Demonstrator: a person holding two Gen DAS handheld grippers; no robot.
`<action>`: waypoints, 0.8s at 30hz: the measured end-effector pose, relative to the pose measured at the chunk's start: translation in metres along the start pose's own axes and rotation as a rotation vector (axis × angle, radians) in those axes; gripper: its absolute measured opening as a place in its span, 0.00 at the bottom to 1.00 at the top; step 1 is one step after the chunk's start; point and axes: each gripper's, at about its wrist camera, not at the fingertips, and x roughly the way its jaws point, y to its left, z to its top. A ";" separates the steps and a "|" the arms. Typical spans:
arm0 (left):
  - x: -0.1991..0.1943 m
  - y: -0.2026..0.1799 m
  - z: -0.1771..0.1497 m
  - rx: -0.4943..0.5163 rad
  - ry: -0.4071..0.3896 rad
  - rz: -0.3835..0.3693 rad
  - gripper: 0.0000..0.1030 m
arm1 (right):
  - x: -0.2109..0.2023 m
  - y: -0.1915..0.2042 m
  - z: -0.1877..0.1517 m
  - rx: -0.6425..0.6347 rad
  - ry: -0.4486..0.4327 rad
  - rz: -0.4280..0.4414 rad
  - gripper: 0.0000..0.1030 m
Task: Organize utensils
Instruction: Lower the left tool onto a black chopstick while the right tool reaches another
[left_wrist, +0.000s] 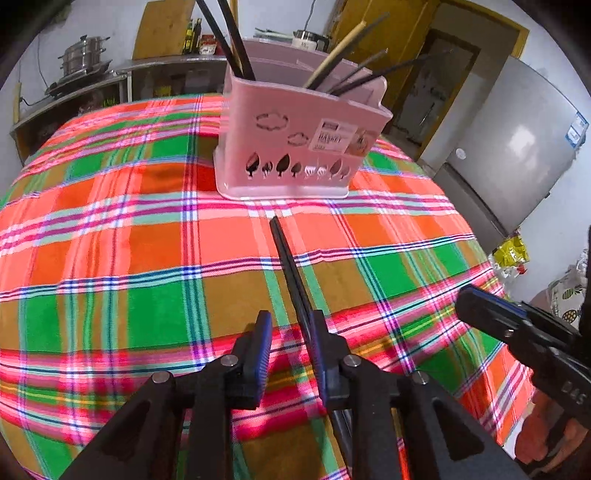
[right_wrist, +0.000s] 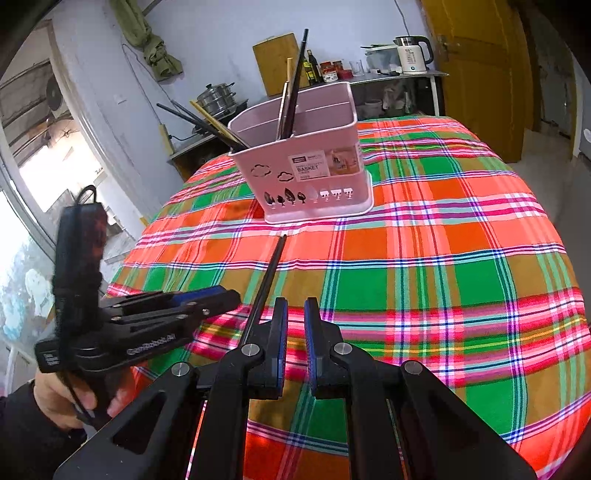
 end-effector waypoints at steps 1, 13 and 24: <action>0.005 -0.001 0.000 -0.001 0.009 0.011 0.20 | 0.000 -0.002 0.000 0.003 -0.001 -0.001 0.09; 0.021 -0.016 0.001 0.025 0.017 0.095 0.35 | -0.002 -0.012 0.000 0.028 -0.013 -0.002 0.09; 0.013 -0.006 -0.006 0.040 0.010 0.169 0.26 | -0.007 -0.014 0.000 0.035 -0.023 0.005 0.09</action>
